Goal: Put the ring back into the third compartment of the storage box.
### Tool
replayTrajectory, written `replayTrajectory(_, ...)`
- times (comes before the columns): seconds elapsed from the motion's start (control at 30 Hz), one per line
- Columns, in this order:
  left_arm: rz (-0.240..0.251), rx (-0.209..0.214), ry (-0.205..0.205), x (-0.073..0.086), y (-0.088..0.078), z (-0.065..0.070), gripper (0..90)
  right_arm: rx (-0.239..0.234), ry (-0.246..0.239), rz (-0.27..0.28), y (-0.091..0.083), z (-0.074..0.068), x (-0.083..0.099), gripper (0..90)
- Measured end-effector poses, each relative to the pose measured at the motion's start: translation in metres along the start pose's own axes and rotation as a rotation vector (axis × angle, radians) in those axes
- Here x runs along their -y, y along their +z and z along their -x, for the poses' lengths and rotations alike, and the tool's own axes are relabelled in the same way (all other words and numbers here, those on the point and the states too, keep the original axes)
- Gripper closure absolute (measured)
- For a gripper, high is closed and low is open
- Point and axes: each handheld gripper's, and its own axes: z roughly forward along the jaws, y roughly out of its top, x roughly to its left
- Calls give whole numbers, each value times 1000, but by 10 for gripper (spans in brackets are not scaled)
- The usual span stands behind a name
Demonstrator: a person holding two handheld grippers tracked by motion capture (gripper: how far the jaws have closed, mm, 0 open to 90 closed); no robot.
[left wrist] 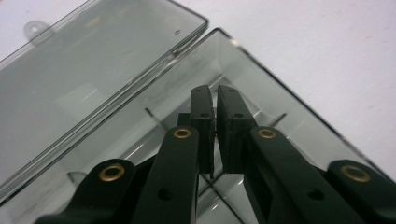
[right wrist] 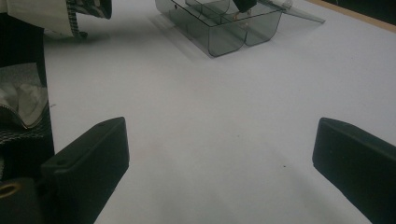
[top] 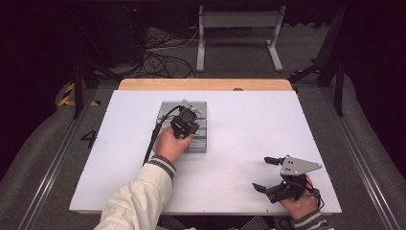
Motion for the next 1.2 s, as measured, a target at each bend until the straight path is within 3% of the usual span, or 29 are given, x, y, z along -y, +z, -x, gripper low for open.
replayTrajectory(0.1,17,-6,8,-1,-2,1,715,-4,-2,2,0,0,0,44)
replayTrajectory(0.47,78,1,-2,0,-18,1,639,-3,-1,2,0,0,0,43)
replayTrajectory(0.9,162,29,27,2,-51,11,592,-4,-1,0,1,-1,0,43)
replayTrajectory(1.2,187,46,34,3,-63,18,586,-4,-1,-1,1,-1,0,43)
